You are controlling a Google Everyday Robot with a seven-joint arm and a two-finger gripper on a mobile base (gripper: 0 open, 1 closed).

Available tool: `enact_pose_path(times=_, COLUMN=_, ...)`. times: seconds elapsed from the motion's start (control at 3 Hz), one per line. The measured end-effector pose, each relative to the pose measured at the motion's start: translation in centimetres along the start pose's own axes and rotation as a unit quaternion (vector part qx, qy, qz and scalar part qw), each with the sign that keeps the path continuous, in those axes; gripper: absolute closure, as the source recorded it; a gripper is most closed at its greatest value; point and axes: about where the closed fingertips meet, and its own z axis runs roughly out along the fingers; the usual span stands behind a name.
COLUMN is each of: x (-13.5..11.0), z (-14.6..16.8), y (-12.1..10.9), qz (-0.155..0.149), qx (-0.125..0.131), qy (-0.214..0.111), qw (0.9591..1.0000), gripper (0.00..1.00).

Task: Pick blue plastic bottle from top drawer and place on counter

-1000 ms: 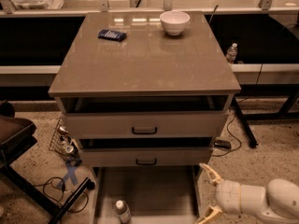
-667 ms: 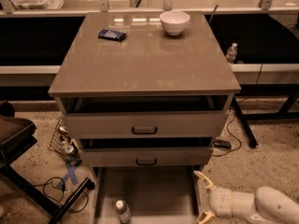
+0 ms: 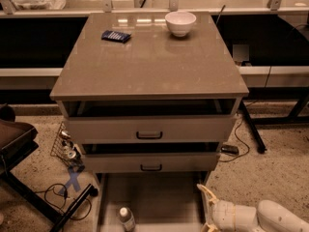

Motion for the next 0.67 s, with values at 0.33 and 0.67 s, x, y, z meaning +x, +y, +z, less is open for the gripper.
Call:
enact_pose_path(times=0.33, x=1.0, z=3.3, y=-0.3, qz=0.003, qx=-0.002, qy=-0.017, qw=0.9999, gripper=0.00)
enact_pose_path(times=0.67, x=2.6, z=8.5, y=-1.0, qz=0.006, qx=-0.005, qy=-0.041, qw=0.9991, gripper=0.00)
